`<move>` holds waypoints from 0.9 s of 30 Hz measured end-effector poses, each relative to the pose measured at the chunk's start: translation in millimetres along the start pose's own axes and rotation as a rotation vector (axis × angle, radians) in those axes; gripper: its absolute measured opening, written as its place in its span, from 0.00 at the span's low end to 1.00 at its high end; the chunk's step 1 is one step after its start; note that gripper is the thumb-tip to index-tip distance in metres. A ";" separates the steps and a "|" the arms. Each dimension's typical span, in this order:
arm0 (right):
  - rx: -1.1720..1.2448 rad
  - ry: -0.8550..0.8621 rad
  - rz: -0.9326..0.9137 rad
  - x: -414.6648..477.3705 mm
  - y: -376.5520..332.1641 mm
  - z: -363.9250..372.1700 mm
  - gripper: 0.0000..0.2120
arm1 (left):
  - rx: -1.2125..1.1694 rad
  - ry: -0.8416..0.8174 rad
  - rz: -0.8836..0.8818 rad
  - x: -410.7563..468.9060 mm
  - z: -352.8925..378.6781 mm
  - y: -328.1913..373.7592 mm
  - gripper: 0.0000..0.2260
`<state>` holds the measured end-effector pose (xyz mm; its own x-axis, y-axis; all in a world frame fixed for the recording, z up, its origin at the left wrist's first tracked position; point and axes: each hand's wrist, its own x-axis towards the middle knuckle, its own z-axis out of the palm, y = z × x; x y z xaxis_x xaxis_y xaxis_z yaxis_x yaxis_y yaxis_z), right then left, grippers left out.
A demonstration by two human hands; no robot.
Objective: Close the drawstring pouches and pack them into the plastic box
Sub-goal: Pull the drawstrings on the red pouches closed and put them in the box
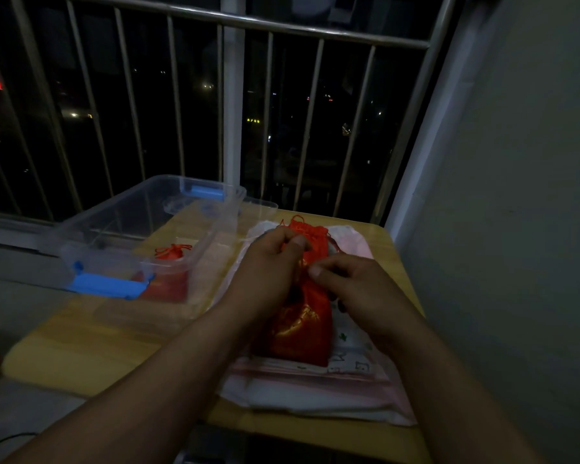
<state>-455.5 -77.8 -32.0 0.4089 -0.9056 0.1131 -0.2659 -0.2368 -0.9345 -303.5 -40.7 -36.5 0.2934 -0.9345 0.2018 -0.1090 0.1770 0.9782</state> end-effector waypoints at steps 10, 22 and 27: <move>0.053 0.000 -0.076 2.3 4.0 6.6 0.06 | 0.044 -0.073 0.070 -1.4 -0.7 1.5 0.11; 0.623 -0.011 0.123 6.0 13.2 9.7 0.11 | -0.133 0.042 -0.026 -0.2 0.0 -5.0 0.16; 0.387 -0.050 0.121 4.8 7.2 12.3 0.07 | -0.233 0.001 -0.023 3.3 -9.2 5.4 0.14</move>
<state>-444.8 -79.5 -42.4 0.4391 -0.8983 -0.0131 0.0293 0.0289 -0.9992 -294.4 -40.0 -30.1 0.2938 -0.9389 0.1795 0.1198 0.2224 0.9676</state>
